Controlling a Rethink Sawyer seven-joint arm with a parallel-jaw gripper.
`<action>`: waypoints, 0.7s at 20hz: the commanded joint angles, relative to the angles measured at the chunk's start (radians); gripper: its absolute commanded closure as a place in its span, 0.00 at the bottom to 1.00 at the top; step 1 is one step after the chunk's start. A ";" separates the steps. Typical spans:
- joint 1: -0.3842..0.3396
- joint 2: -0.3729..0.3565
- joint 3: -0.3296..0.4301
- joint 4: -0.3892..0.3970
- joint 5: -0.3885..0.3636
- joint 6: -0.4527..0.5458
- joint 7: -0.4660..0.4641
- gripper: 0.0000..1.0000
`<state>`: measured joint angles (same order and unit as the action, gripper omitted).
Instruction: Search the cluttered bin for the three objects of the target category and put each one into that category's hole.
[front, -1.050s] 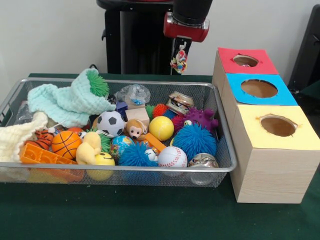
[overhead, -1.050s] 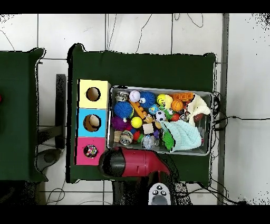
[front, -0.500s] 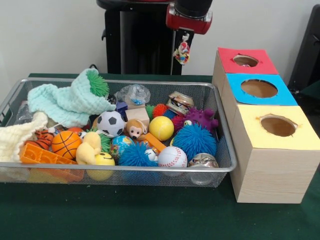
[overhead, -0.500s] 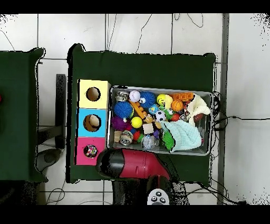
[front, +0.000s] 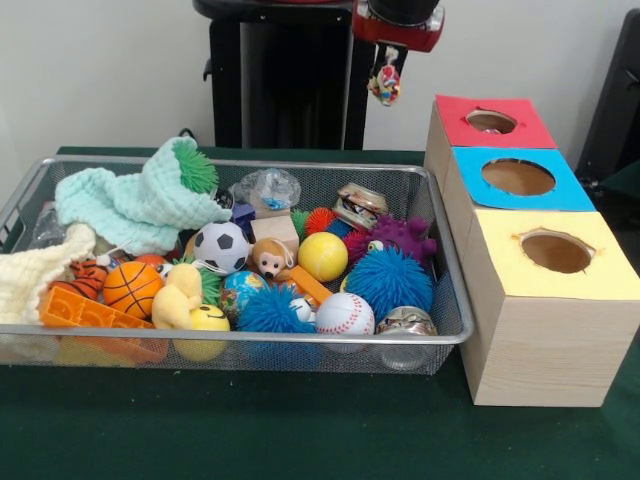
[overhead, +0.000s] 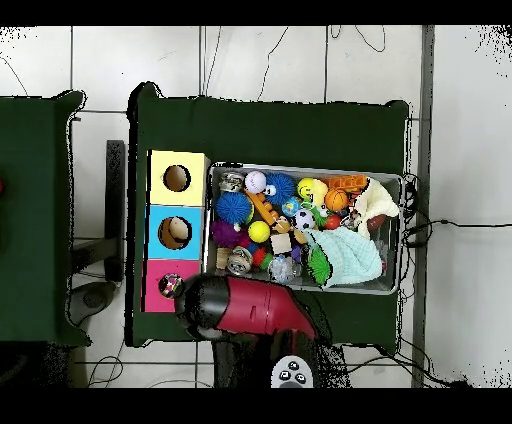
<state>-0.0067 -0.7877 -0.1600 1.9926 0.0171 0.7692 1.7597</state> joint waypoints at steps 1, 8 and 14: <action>0.014 0.021 0.023 -0.121 0.068 0.135 0.260 1.00; 0.098 0.071 0.027 -0.182 0.075 0.046 0.298 1.00; 0.213 0.095 -0.035 -0.278 -0.001 0.038 0.316 1.00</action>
<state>0.1570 -0.7427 -0.1864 1.8582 0.0496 0.8187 1.8100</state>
